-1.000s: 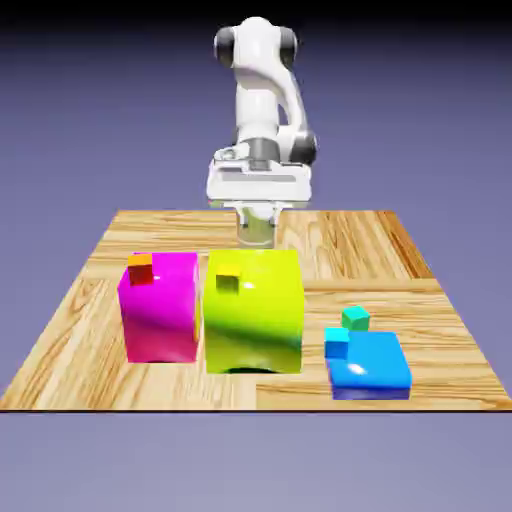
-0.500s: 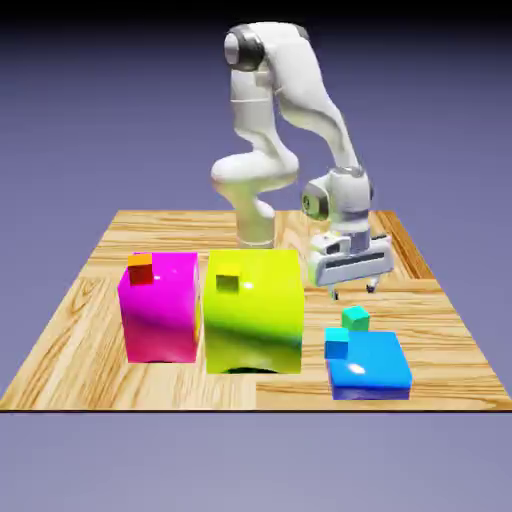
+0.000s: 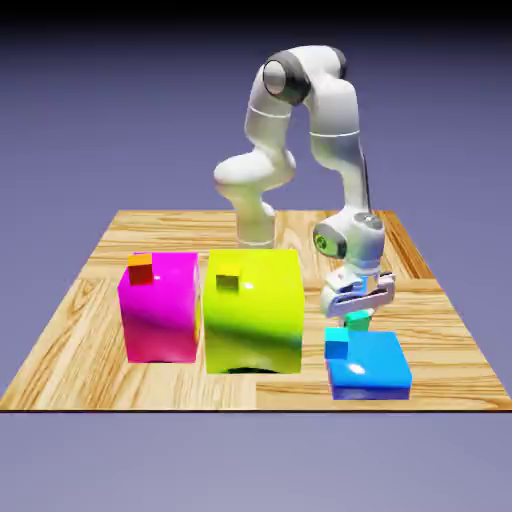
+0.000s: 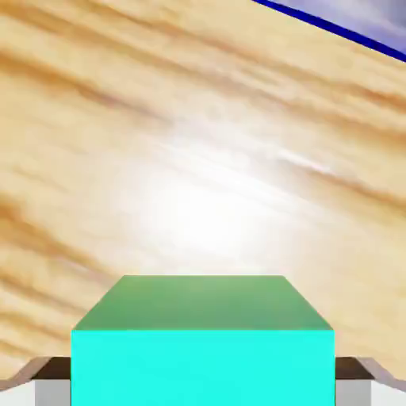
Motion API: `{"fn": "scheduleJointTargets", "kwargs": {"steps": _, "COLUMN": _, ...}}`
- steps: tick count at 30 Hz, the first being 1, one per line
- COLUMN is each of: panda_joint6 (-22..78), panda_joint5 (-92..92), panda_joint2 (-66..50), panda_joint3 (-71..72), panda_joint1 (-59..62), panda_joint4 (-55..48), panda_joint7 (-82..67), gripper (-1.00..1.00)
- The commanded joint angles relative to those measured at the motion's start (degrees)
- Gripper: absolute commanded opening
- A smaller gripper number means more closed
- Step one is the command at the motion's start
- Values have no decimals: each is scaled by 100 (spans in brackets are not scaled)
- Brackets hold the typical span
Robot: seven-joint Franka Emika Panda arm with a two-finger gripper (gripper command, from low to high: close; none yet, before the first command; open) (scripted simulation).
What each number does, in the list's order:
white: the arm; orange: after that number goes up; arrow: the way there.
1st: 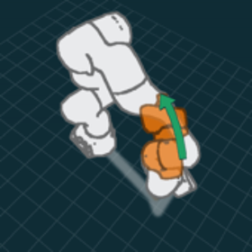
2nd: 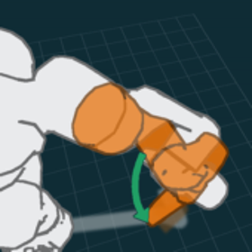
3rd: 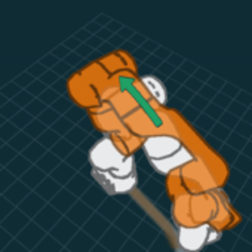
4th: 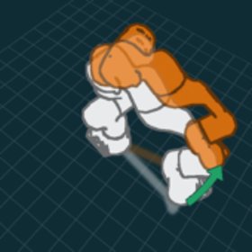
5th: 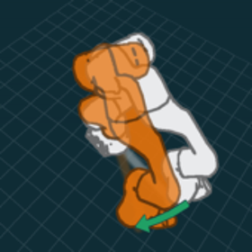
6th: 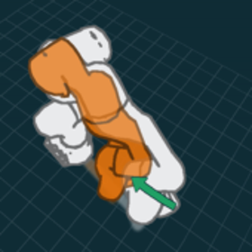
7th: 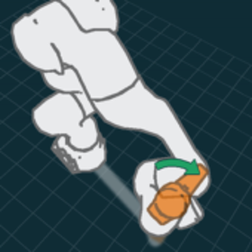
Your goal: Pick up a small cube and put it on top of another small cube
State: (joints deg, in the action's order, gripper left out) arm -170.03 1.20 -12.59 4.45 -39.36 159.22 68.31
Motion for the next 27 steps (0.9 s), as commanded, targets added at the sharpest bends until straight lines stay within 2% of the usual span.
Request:
{"fn": "scheduleJointTargets", "kwargs": {"steps": 1, "panda_joint6": 177, "panda_joint5": -56, "panda_joint2": 208, "panda_joint3": 55, "panda_joint1": 43, "panda_joint4": 32, "panda_joint7": -41, "gripper": -100}}
{"fn": "scheduleJointTargets", "kwargs": {"steps": 7, "panda_joint6": 946, "panda_joint5": -288, "panda_joint2": 1120, "panda_joint3": 301, "panda_joint1": 236, "panda_joint4": 174, "panda_joint7": -206, "gripper": -100}}
{"fn": "scheduleJointTargets", "kwargs": {"steps": 17, "panda_joint6": 2339, "panda_joint5": 811, "panda_joint2": 1425, "panda_joint3": -228, "panda_joint1": 2291, "panda_joint4": -1566, "panda_joint7": -1654, "gripper": -100}}
{"fn": "scheduleJointTargets", "kwargs": {"steps": 27, "panda_joint6": 4774, "panda_joint5": 988, "panda_joint2": 2602, "panda_joint3": -2159, "panda_joint1": 4018, "panda_joint4": -2591, "panda_joint7": -3192, "gripper": -100}}
